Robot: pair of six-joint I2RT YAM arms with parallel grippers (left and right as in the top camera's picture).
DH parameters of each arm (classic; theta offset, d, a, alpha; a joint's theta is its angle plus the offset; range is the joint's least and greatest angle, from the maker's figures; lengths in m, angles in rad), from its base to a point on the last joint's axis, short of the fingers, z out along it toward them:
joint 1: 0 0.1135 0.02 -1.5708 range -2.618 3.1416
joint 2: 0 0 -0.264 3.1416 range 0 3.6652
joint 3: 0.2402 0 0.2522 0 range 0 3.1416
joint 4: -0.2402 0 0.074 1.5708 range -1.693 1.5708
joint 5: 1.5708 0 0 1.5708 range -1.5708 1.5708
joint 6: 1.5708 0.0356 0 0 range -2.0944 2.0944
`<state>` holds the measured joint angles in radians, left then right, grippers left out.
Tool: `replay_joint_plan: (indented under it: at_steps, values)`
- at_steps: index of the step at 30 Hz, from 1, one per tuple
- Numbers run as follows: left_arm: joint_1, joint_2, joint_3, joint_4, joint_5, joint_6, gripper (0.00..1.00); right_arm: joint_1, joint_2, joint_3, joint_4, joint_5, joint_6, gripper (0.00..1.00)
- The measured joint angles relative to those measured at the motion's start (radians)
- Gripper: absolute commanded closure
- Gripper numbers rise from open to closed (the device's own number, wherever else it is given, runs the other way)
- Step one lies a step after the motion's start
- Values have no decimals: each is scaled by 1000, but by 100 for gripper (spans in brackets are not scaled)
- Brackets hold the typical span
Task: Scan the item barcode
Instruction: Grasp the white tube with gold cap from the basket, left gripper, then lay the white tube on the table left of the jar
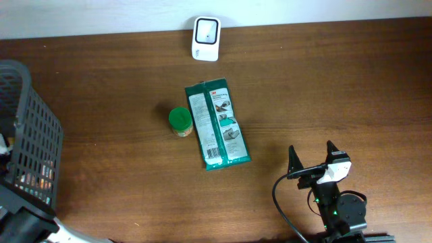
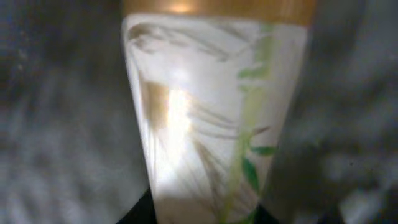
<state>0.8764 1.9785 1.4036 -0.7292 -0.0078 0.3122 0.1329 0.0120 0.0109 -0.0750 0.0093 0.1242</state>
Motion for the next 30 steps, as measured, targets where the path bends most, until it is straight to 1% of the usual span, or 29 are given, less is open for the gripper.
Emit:
replay_joint_plan:
  at_steps: [1, 6, 8, 10, 12, 14, 16, 18, 20, 21, 23, 26, 29, 30]
  values:
    - [0, -2, 10, -13, -2, -3, 94, 0, 0, 0, 0, 0, 0, 2]
    - [1, -15, 72, -109, -5, -1, 92, 0, 0, 0, 0, 0, 0, 2]
    - [-2, -50, 139, -142, -6, -1, 89, 0, 0, 0, 0, 0, 0, 2]
    - [-12, -114, 216, -143, -7, -1, 89, 0, 0, 0, 0, 0, 0, 2]
    - [-41, -233, 323, -121, -6, -12, 88, 0, 0, 0, 0, 0, -1, 2]
    - [-70, -326, 397, -90, -6, -48, 88, 0, 0, 0, 0, 0, 0, 2]
    - [-106, -409, 430, -66, -6, -111, 87, 0, 0, 0, 0, 0, -1, 2]
    - [-177, -494, 439, -71, 19, -209, 89, 0, 0, 0, 0, 0, 0, 2]
    - [-282, -533, 439, -112, 85, -277, 91, 0, 0, 0, 0, 0, -1, 2]
    - [-319, -537, 439, -128, 99, -289, 90, 0, 0, 0, 0, 0, 0, 2]
    - [-466, -534, 438, -208, 141, -316, 89, 0, 0, 0, 0, 0, 0, 2]
    - [-642, -517, 409, -293, 165, -332, 90, 0, 0, 0, 0, 0, 0, 2]
    - [-791, -452, 316, -303, 181, -342, 90, 0, 0, 0, 0, 0, 0, 2]
    - [-816, -417, 281, -303, 180, -351, 91, 0, 0, 0, 0, 0, 0, 2]
